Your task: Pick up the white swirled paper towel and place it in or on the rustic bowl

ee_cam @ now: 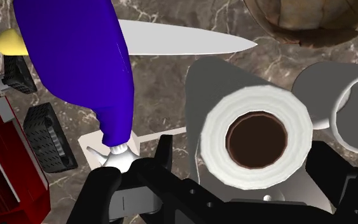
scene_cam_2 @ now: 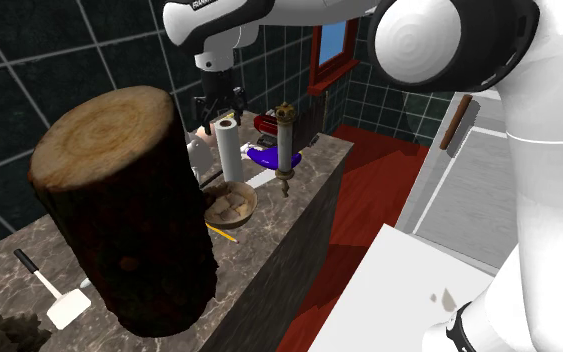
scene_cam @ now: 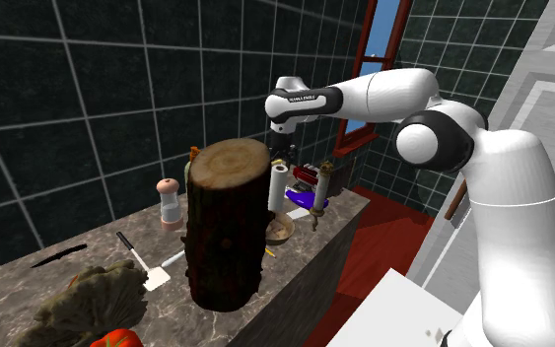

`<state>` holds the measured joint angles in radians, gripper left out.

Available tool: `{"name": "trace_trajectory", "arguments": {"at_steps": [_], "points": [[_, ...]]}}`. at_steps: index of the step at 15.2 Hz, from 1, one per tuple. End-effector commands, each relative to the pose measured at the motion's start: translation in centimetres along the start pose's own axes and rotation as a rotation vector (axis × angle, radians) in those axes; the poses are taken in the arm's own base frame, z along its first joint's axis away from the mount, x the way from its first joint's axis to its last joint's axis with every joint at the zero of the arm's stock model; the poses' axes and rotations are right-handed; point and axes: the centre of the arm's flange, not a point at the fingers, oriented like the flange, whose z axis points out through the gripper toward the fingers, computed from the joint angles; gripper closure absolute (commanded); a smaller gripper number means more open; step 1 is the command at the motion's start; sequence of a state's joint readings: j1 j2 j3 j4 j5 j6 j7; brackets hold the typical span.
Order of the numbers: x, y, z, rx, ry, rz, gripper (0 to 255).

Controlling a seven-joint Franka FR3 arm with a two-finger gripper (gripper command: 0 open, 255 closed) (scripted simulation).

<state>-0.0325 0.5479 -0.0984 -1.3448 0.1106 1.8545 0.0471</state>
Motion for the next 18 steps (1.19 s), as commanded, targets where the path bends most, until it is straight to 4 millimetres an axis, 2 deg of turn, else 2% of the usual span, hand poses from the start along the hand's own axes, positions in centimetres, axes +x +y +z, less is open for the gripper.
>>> {"name": "trace_trajectory", "arguments": {"at_steps": [1, 7, 8, 17, 18], "points": [[-0.01, 0.0, 0.4, 0.0, 0.001, 0.0, 0], [-0.01, -0.01, 0.39, 0.0, 0.001, 0.0, 0], [-0.01, -0.01, 0.39, 0.0, 0.001, 0.0, 255], [-0.01, 0.0, 0.4, 0.0, 0.001, 0.0, 255], [-0.03, -0.03, -0.13, 0.0, 0.001, 0.0, 255]]}}
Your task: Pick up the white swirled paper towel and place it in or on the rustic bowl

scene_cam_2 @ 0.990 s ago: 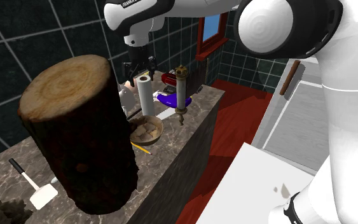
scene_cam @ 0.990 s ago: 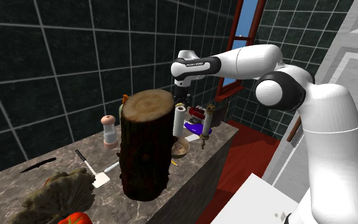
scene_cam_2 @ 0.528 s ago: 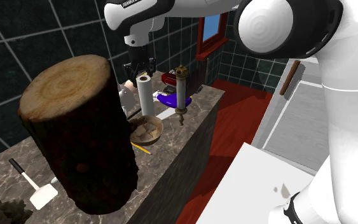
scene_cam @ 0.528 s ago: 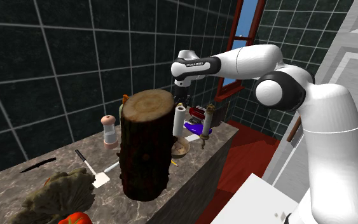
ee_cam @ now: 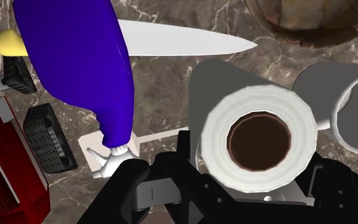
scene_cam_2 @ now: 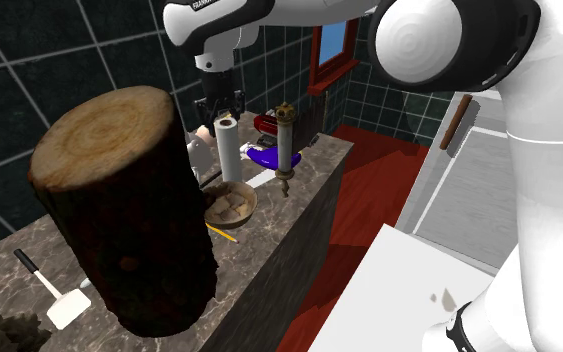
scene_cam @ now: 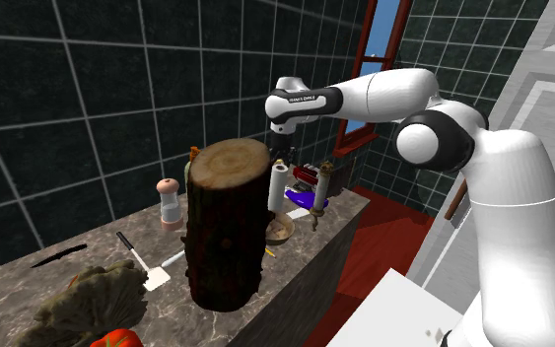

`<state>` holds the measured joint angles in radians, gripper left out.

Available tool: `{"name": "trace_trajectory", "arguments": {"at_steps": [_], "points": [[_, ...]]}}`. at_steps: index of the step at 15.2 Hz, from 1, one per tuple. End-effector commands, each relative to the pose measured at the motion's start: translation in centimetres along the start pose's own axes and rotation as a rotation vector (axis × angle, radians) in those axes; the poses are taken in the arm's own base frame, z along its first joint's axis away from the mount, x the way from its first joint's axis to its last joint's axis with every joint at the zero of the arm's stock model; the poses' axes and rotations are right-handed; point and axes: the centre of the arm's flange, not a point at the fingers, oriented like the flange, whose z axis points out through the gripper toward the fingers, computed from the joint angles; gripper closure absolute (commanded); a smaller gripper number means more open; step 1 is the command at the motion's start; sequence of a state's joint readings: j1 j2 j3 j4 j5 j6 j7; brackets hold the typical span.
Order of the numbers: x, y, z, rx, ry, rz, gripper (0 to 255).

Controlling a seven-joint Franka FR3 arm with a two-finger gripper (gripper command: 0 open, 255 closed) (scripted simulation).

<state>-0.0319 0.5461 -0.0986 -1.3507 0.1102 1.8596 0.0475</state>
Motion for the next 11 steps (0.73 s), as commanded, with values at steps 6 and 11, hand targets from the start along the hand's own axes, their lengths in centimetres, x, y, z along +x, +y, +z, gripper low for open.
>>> {"name": "trace_trajectory", "arguments": {"at_steps": [6, 11], "points": [[-0.1, -0.2, -3.4, 0.0, 0.0, 0.0, 255], [-0.2, -0.3, -6.0, 0.0, 0.0, 0.0, 255]]}}
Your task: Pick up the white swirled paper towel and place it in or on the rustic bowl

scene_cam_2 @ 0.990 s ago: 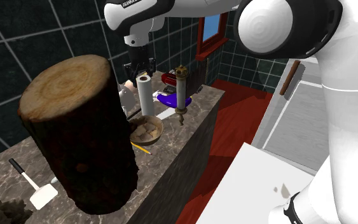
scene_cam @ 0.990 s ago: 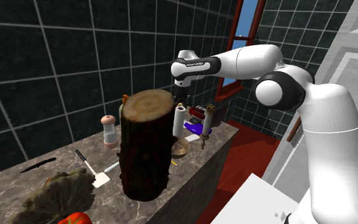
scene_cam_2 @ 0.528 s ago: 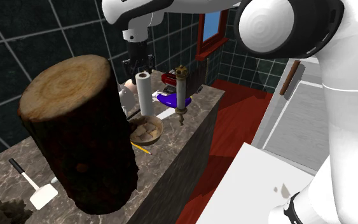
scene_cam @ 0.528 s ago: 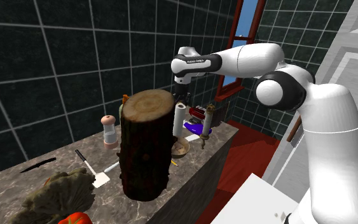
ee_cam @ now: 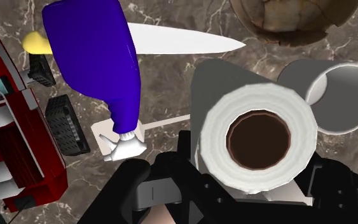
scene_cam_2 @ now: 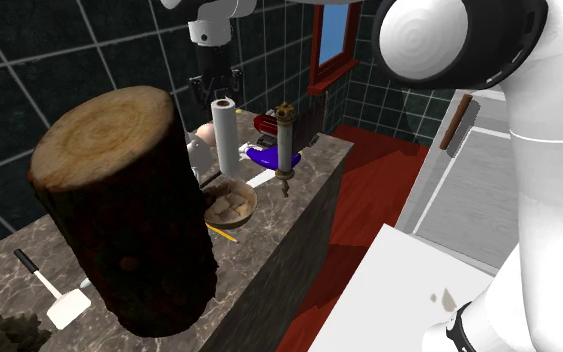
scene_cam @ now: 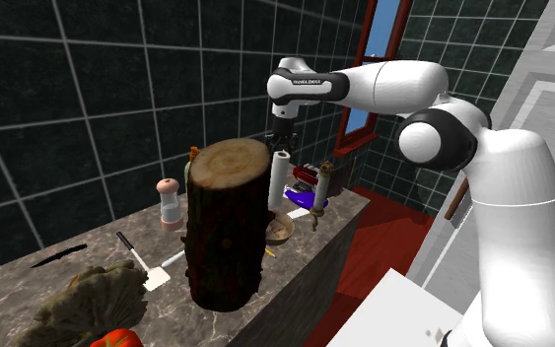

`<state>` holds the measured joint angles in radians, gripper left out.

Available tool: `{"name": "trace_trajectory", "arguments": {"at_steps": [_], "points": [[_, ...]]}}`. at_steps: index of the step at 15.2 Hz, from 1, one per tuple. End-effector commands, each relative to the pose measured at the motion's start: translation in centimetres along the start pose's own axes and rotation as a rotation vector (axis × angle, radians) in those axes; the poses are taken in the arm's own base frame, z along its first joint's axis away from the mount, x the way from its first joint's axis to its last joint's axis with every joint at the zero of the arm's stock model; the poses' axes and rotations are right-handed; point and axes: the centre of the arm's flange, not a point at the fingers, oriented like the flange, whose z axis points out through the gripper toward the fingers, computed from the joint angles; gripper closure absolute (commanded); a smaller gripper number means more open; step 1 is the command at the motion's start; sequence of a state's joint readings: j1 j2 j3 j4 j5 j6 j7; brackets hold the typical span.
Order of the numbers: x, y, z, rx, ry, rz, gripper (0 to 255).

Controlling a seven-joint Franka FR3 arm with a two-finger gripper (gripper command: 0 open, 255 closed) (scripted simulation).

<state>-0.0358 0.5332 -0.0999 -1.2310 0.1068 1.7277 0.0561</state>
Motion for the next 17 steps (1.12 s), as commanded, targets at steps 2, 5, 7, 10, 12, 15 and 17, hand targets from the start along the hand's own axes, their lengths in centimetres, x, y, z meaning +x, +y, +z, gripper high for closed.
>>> {"name": "trace_trajectory", "arguments": {"at_steps": [2, 5, 7, 10, 12, 15, 17], "points": [[0.0, -0.1, -1.6, 0.0, 0.0, 0.0, 255], [0.0, -0.2, -3.2, 0.0, 0.0, 0.0, 255], [-0.1, -0.2, -4.2, 0.0, 0.0, 0.0, 255], [-0.1, -0.3, -5.8, 0.0, 0.0, 0.0, 255], [-0.2, -0.4, -6.9, 0.0, 0.0, 0.0, 255], [-0.2, -0.5, -8.5, 0.0, 0.0, 0.0, 255], [-0.3, -0.5, -9.5, 0.0, 0.0, 0.0, 255]]}}
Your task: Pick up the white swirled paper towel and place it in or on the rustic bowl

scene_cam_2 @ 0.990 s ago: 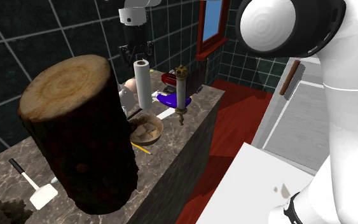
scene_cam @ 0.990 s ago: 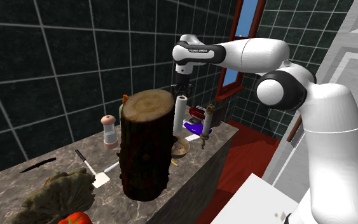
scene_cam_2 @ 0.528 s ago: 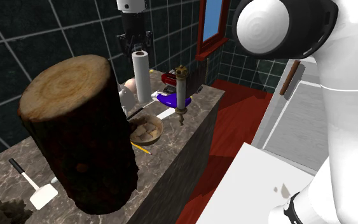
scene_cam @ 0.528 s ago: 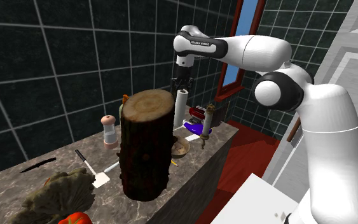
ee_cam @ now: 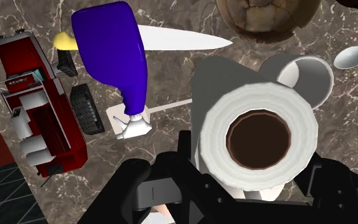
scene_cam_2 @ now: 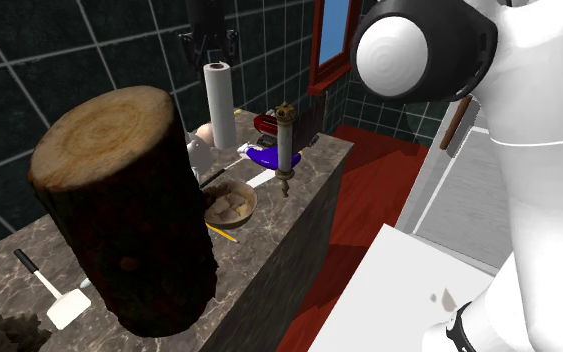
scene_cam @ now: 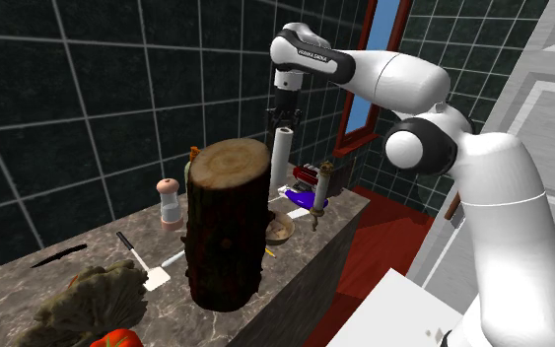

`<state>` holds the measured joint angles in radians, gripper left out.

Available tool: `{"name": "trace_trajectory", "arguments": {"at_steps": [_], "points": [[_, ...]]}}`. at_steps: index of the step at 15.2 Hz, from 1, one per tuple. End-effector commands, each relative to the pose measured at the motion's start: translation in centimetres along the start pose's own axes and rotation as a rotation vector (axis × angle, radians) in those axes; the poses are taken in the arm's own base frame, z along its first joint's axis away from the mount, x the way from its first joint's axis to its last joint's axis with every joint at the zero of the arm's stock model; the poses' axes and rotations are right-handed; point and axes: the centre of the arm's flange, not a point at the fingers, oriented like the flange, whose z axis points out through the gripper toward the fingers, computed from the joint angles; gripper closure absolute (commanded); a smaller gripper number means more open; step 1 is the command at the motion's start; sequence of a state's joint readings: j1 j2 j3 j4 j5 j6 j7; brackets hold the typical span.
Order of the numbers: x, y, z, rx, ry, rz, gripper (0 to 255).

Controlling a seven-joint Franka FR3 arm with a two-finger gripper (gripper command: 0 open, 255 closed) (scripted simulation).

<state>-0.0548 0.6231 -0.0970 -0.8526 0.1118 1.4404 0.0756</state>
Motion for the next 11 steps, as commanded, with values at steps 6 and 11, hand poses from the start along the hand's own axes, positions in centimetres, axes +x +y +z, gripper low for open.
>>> {"name": "trace_trajectory", "arguments": {"at_steps": [6, 11], "points": [[-2.2, -1.5, -3.3, 0.0, -0.001, 0.0, 255], [-7.2, -5.0, -5.7, 0.0, -0.001, 0.0, 255]]}}
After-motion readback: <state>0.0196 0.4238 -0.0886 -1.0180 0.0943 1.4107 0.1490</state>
